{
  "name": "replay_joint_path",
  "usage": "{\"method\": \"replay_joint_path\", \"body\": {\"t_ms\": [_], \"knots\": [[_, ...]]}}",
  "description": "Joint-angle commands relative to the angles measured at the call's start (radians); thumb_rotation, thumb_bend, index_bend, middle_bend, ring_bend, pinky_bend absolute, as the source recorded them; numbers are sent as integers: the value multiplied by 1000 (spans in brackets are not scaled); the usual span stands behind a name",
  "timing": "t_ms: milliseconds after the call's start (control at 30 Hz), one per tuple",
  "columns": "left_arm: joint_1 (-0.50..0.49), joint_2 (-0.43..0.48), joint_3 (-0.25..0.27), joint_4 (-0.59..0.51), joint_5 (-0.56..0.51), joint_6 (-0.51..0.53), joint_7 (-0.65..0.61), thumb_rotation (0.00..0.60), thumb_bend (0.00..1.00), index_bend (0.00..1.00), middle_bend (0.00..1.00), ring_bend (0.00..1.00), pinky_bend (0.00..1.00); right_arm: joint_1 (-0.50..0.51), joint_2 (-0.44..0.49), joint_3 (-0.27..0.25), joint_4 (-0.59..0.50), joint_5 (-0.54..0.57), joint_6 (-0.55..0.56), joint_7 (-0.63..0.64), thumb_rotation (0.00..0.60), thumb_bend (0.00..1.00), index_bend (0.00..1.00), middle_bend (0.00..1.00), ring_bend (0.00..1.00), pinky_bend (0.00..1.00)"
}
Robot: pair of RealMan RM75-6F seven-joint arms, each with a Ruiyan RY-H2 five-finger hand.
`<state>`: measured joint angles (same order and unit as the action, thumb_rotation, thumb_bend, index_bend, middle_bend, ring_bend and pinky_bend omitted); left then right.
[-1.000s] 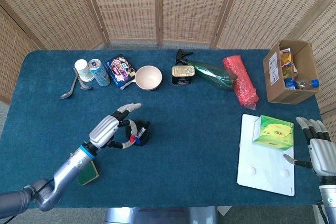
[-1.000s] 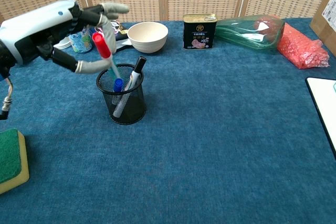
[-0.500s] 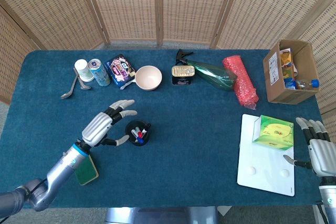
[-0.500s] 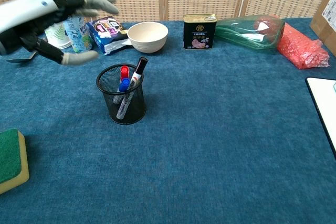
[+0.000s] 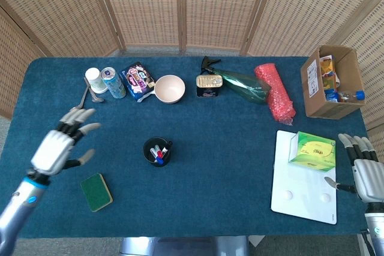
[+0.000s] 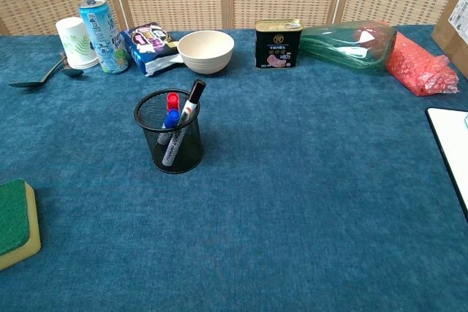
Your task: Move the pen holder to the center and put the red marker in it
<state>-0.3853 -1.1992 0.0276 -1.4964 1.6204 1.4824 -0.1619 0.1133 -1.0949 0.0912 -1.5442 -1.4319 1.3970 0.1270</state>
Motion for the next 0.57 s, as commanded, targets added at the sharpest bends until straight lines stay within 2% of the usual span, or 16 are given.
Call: {"method": "replay_joint_path", "body": {"t_ms": [33,267,400,567], "knots": [[89,67,37,-31,-63,44,18,600,380,227,0,0,0,-4,-9,9,0,13,21,-58,600,0,0,0,0,2],[207,95,75,-32,-70,124,30,600,380,235,0,0,0,-24,-76,61,6,63,129,-226,600,0,0,0,0,2],[247,93,83,-28,-55,153,12,600,381,238,0,0,0,-36,-71,70,-23,73,153,-243,600,0,0,0,0,1],[266,76,86,-7,-43,140,-4,600,381,239,0,0,0,-61,-44,73,-84,64,192,-235,600,0,0,0,0,1]]}}
